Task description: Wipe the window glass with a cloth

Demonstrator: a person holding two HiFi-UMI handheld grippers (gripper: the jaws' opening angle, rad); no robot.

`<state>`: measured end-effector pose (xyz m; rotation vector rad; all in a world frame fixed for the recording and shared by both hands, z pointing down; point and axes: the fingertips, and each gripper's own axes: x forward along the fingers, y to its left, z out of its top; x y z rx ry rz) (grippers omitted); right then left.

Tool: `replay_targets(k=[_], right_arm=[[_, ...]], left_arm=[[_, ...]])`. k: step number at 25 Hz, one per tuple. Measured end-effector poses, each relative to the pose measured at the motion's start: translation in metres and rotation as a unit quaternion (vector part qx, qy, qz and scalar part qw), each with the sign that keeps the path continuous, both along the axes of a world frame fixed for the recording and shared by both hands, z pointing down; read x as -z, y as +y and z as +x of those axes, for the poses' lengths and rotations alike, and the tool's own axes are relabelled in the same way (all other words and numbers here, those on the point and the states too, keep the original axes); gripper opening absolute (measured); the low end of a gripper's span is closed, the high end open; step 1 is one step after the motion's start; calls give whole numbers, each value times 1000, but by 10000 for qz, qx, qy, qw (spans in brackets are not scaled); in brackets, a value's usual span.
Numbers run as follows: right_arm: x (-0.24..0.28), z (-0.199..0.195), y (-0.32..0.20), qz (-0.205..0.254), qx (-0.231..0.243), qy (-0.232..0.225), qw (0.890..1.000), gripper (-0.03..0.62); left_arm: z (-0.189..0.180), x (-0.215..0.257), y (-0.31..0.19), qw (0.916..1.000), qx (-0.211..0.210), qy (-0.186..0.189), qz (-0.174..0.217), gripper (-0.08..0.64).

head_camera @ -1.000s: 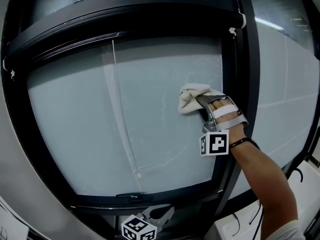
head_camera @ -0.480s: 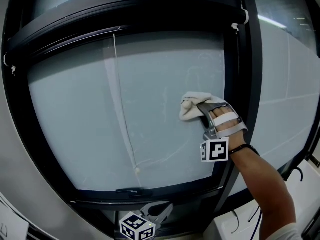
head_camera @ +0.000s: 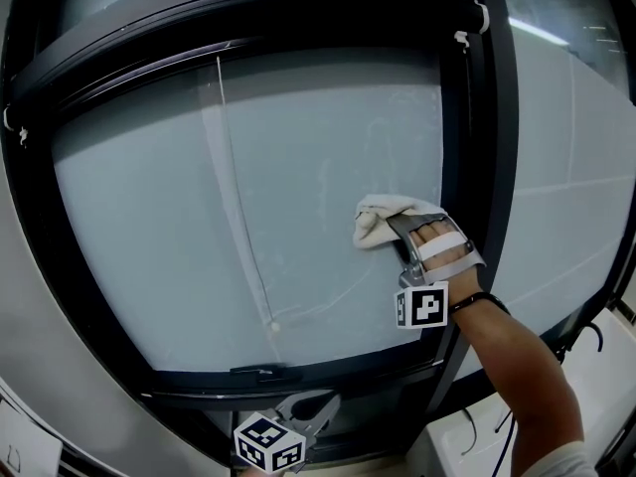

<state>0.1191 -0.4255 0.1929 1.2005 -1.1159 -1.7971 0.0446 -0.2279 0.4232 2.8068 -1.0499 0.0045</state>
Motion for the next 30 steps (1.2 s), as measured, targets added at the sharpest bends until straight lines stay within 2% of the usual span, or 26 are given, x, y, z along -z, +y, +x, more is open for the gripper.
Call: replay_targets(k=[9,21,26,30], right_arm=[[-20,-1,1,-98,42,0,9999,89],[-72,0,1,-363,-5,137,9992,89],[-84,-3,4,-508,143,-18,9986,89],[-98,-3,4,-572,141,38,9983,89]], left_arm=[[0,-3,0,10000,1,53,-35,17],[1,-6,1,10000,-33,16,-80,17],[2,-7,1,10000,-48,12,-87,17],[1,-8,1,9999,-37,27,-96,17]])
